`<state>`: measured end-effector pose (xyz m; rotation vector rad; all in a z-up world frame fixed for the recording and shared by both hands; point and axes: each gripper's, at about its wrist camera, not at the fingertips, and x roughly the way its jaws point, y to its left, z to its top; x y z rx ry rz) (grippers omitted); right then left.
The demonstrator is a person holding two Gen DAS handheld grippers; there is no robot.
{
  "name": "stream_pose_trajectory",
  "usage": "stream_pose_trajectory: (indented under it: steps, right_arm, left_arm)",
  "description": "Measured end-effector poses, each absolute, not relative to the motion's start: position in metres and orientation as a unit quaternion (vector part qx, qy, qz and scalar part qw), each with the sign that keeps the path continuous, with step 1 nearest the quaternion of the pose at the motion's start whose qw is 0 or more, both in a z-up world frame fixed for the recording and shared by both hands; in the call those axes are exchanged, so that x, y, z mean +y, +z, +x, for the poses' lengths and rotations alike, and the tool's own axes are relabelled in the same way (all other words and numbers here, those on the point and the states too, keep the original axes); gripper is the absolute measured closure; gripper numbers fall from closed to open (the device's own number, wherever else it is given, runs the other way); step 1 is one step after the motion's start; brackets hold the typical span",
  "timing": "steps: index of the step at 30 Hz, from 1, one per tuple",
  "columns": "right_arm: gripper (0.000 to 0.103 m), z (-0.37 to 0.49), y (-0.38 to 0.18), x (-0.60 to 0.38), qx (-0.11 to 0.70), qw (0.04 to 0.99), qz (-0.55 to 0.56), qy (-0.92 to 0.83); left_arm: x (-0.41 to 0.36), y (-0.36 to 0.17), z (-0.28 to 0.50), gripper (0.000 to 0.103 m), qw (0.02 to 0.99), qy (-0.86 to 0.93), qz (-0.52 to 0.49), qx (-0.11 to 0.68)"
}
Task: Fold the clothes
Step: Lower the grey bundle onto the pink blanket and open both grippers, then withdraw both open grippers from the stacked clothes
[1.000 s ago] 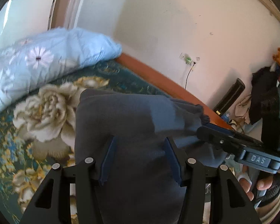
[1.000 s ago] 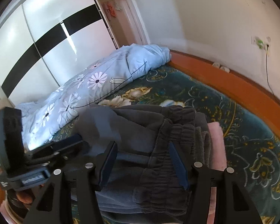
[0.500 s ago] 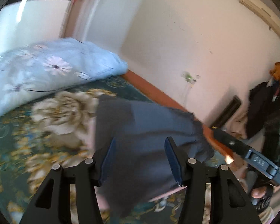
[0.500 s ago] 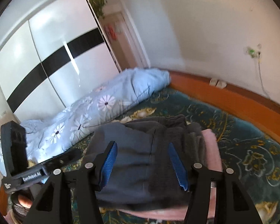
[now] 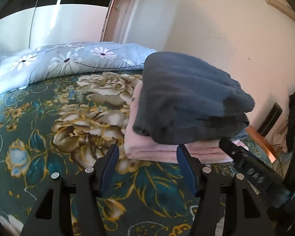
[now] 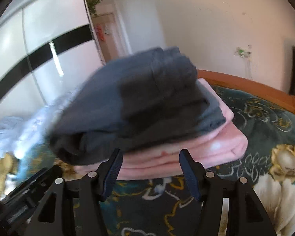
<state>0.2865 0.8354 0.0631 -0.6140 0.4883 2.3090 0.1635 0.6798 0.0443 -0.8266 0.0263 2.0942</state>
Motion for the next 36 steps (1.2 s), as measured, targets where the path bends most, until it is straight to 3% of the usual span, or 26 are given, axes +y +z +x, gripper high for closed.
stream_pose_trajectory:
  steps: [1, 3, 8, 12, 19, 36]
  right_arm:
    - [0.038, 0.282, 0.059, 0.832, 0.175, 0.344, -0.235, 0.892]
    - [0.032, 0.279, 0.053, 0.825, 0.158, 0.341, -0.226, 0.899]
    - [0.028, 0.281, 0.043, 0.817, 0.140, 0.358, -0.218, 0.897]
    - [0.021, 0.285, 0.038, 0.821, 0.152, 0.368, -0.220, 0.891]
    - [0.016, 0.287, 0.034, 0.828, 0.160, 0.378, -0.226, 0.883]
    - [0.009, 0.283, 0.034, 0.813, 0.149, 0.386, -0.228, 0.881]
  left_arm:
    - [0.680, 0.044, 0.167, 0.039, 0.429, 0.843, -0.323, 0.022]
    - [0.679, 0.046, 0.174, 0.026, 0.429, 0.851, -0.299, 0.041]
    - [0.682, 0.045, 0.185, 0.024, 0.422, 0.862, -0.268, 0.081]
    - [0.681, 0.043, 0.191, 0.014, 0.407, 0.879, -0.229, 0.101]
    - [0.684, 0.033, 0.184, 0.010, 0.371, 0.894, -0.227, 0.102]
    - [0.688, 0.024, 0.175, 0.010, 0.388, 0.879, -0.265, 0.080]
